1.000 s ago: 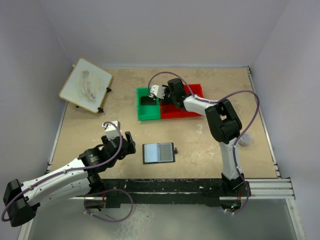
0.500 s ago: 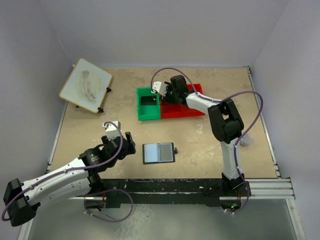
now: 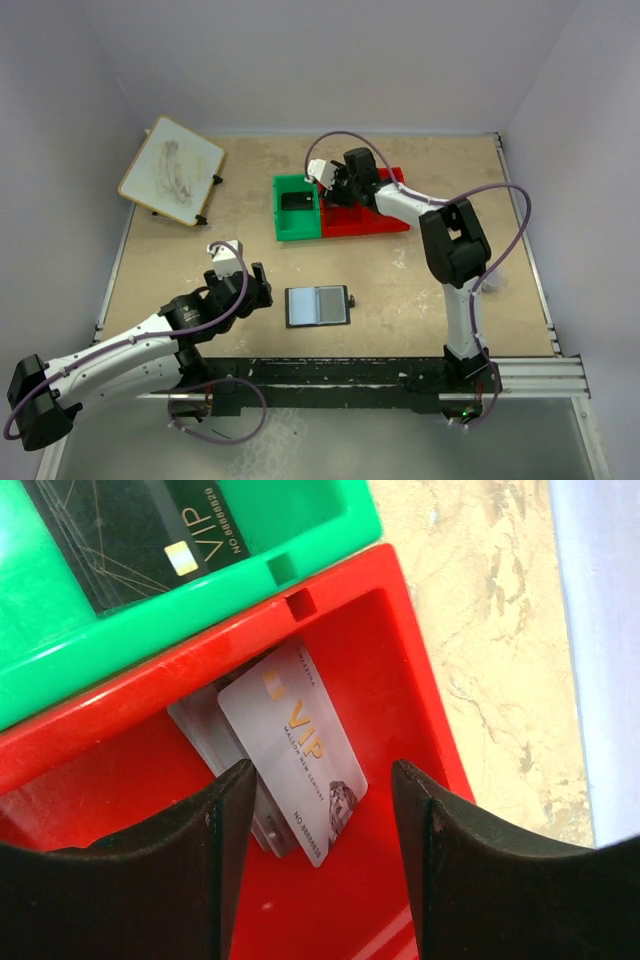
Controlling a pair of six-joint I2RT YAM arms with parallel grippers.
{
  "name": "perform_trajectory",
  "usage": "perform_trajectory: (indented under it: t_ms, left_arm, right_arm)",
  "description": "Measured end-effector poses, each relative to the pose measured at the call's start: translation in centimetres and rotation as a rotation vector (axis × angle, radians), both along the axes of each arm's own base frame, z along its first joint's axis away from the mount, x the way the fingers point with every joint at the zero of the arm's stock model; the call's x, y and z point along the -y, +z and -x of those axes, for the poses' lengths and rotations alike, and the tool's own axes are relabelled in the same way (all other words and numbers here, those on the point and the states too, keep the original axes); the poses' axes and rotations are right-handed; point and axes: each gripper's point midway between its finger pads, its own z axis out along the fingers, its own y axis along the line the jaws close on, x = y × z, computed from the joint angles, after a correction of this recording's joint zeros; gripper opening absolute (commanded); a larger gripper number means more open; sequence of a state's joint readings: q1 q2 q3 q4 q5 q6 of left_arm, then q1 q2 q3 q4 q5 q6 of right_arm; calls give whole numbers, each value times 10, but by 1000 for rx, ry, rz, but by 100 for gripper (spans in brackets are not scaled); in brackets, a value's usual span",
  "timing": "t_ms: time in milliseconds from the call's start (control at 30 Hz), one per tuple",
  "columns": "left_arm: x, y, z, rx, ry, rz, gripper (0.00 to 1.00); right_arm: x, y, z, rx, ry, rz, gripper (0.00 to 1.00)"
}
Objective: Take the credit cards out of the card holder
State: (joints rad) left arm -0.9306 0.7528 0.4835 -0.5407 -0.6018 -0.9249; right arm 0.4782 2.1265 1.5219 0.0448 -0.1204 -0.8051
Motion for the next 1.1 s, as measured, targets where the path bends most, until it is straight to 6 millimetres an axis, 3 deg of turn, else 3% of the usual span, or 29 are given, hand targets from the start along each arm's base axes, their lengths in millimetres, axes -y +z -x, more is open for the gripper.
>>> perform_trajectory:
  t_ms: [200,867,1100]
  left_arm:
    - [1,0,0,-3,-2,-1,78]
    - [3,-5,1,-25,-12,-11,78]
    - [5,-5,1,-24,-15,-6,78]
  right_arm:
    - [5,12,-3,10,-16,-22,61]
    - [2,10,4,-45,7,-44,62]
    - [-5,25,8,-57,6,-114,57]
